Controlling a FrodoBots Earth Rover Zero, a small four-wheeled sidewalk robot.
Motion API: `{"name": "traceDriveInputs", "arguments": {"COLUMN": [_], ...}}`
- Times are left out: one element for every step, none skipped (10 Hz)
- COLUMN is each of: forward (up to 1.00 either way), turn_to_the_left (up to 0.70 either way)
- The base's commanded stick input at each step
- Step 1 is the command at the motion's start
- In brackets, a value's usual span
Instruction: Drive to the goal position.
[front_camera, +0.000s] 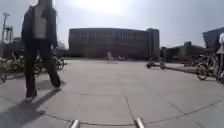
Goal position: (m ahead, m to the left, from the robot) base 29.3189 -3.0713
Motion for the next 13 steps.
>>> {"name": "traceDriveInputs", "arguments": {"forward": [0.85,0.85,0.85,0.85,0.85,0.85,0.85,0.85,0.85,0.85,0.85,0.85,0.85], "turn_to_the_left": [0.01,0.01,0.01,0.01,0.01,0.01,0.01,0.01,0.01,0.01,0.01,0.01,0.01]}}
